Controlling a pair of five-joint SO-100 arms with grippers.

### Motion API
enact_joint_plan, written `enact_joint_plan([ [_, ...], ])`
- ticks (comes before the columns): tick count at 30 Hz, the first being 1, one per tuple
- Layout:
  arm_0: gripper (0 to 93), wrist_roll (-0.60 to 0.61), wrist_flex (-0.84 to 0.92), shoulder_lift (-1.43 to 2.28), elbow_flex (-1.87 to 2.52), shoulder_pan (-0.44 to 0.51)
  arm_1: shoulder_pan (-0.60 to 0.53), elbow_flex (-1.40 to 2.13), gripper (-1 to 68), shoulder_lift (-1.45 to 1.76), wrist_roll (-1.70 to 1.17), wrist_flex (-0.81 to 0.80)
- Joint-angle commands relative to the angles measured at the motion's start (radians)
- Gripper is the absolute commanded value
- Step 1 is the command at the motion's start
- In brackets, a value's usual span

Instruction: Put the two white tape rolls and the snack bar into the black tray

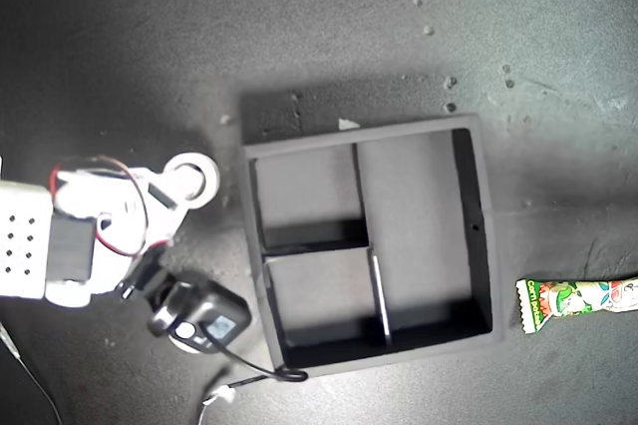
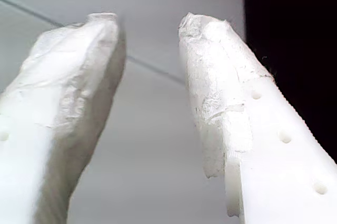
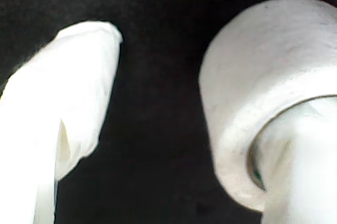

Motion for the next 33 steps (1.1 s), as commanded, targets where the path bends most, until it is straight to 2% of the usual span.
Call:
enact_joint_plan([
  [1,6.3,-0.008,-0.015,-0.009,-0.035,-0.031,-0.029,-0.107,20.5,-0.123,-0.143,-0.100],
  [3,0.6,-0.009,-0.015,0.000,-0.031,-0.038,-0.043,-0.233,21.8,-0.285,-0.166,-0.095],
  [5,0.2,-0.006,-0.015,0.011,-0.029,-0.040,-0.052,-0.397,22.1,-0.457,-0.172,-0.037],
  [10,0.2,-0.005,-0.015,0.023,-0.023,-0.032,-0.114,-0.931,23.2,-0.925,-0.156,0.307],
  [14,0.2,-0.009,-0.015,0.046,-0.005,-0.034,-0.156,-1.186,23.7,-1.181,0.029,0.563],
  [23,0.1,0.005,0.035,0.235,0.095,-0.077,-0.383,-0.913,27.4,-1.183,0.836,0.733],
  [28,0.1,0.025,0.110,0.434,0.114,-0.114,-0.522,-0.815,31.8,-1.181,1.117,0.736],
  [33,0.1,0.055,0.166,0.569,0.054,-0.130,-0.641,-0.680,32.1,-1.181,1.324,0.672],
])
